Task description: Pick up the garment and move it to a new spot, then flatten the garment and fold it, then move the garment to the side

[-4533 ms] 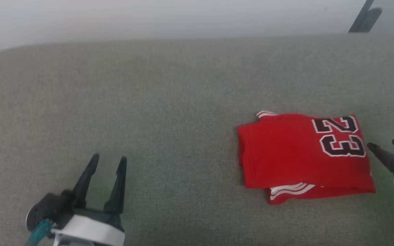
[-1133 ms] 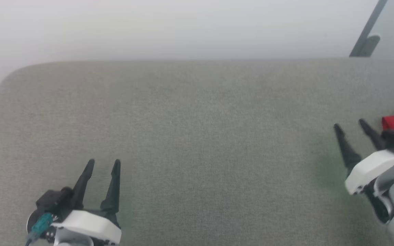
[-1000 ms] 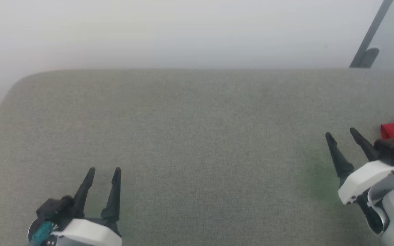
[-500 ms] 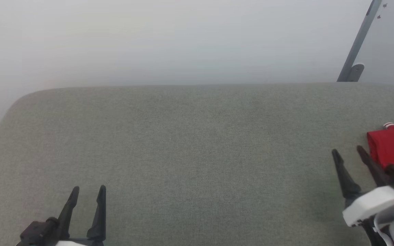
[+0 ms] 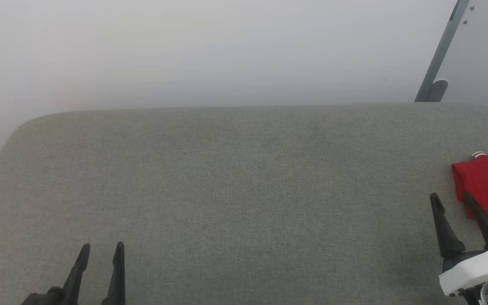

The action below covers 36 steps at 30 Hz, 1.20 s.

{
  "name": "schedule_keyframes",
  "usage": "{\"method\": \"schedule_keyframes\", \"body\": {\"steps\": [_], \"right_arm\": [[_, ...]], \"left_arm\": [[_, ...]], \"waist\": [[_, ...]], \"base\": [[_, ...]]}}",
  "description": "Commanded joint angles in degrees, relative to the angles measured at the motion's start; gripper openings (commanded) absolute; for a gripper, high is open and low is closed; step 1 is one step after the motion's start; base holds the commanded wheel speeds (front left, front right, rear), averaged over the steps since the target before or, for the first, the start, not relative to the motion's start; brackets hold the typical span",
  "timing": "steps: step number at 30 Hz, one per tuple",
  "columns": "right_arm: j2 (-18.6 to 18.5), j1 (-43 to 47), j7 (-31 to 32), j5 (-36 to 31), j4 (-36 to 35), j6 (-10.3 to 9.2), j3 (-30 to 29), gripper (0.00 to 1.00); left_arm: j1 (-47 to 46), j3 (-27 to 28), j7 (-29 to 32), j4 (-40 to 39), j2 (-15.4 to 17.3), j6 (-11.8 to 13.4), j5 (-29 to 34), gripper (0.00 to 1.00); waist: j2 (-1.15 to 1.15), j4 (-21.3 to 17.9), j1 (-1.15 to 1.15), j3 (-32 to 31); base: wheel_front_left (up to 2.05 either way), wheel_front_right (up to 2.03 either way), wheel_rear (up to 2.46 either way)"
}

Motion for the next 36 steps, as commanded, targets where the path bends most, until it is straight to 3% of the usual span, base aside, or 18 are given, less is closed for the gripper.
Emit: {"method": "schedule_keyframes", "body": {"steps": [1, 11, 35, 36], "right_arm": [[0.3, 0.4, 0.2, -0.2, -0.3, -0.06, -0.1, 1.00], [1.7, 1.5, 1.4, -1.0, -3.1, -0.06, -1.6, 1.00], [2.4, 0.6, 1.3, 0.0, -2.5, -0.06, -0.5, 1.00], [2.3, 0.8, 1.5, -0.3, -2.4, 0.00, -0.6, 0.00]], "left_arm": [[0.7, 0.1, -0.2, -0.2, -0.1, -0.1, 0.3, 1.00], [0.1, -0.1, -0.2, -0.4, -0.5, -0.1, 0.3, 1.00], [-0.3, 0.0, -0.2, -0.2, -1.2, -0.1, -0.1, 1.00], [0.1, 0.0, 0.0, -0.2, -1.2, 0.0, -0.1, 0.00]], "waist": [[0.00, 0.0, 0.00, 0.0], [0.00, 0.3, 0.00, 0.3], [0.00, 0.3, 0.00, 0.6], [0.00, 0.3, 0.00, 0.6]], "base": [[0.00, 0.00, 0.00], [0.00, 0.00, 0.00], [0.00, 0.00, 0.00], [0.00, 0.00, 0.00]]}}
